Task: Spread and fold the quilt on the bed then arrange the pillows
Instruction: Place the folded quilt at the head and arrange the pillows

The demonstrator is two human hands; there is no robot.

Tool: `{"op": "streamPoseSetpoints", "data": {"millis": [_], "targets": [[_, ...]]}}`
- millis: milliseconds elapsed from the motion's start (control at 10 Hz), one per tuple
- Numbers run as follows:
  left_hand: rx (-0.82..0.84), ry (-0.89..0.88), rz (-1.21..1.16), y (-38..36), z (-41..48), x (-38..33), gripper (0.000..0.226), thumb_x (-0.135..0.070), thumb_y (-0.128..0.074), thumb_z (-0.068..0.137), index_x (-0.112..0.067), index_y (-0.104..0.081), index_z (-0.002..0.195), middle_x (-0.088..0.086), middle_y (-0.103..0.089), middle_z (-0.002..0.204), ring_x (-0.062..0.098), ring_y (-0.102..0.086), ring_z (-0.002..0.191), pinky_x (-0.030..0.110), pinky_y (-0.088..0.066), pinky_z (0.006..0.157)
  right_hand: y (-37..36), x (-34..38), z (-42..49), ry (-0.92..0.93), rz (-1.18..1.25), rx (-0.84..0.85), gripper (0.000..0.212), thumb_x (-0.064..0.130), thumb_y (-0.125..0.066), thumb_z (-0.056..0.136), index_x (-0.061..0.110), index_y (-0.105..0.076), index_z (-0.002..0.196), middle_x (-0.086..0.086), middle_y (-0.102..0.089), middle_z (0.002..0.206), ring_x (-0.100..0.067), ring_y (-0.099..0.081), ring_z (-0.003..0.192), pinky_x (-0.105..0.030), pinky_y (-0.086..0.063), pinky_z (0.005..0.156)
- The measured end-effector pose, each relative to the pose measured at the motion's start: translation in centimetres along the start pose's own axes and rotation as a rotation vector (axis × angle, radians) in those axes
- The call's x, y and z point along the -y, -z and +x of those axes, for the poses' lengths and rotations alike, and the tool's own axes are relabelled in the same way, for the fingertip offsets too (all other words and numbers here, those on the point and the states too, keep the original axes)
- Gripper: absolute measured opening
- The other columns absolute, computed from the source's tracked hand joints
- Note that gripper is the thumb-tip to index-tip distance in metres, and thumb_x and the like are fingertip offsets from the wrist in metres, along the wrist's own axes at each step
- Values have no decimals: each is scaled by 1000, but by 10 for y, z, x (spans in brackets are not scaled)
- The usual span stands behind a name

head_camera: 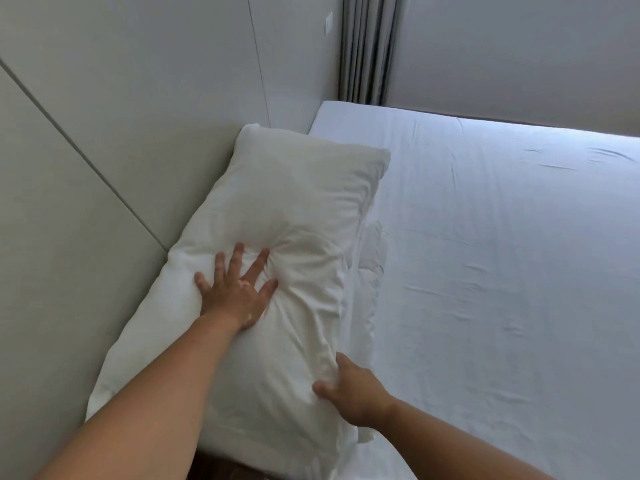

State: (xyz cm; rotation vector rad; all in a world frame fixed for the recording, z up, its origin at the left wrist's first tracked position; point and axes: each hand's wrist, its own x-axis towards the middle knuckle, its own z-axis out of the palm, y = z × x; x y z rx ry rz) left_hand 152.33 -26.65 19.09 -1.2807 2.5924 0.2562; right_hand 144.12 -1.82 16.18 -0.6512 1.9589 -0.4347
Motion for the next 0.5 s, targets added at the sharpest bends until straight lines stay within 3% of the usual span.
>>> {"op": "streamPoseSetpoints", "data": {"millis": [100,200,400,500], "targets": [[-20,26,-16,-2,-5,-3,64,-75,-11,91,-58,16,146,-10,20,163,26,12,151,63,-1,116,1,-31,-12,-33,-85,80,71,59,-63,81,26,-49,142,0,-63,132,-20,-58,121,-27,-45,100],[-43,58,-34,-6,-11,-10,62,-72,-12,93,-57,15,147,-8,18,164,26,10,152,61,-2,117,9,-68,-31,-81,-133,110,73,61,-66,80,27,-49,143,3,-64,131,-14,-57,122,-23,-43,102],[-119,112,-101,-18,-45,-46,65,-64,-15,97,-43,3,155,1,7,166,27,3,152,57,-6,119,39,-150,-84,-232,-143,21,74,65,-63,65,36,-55,133,13,-72,108,3,-65,99,-15,-47,93],[-152,67,-168,-25,-74,-76,69,-65,-19,96,-36,-6,157,1,0,166,26,-1,152,53,-7,120,51,-197,-102,-344,-142,-4,66,66,-67,70,43,-54,131,18,-71,107,12,-62,96,-3,-41,81]]}}
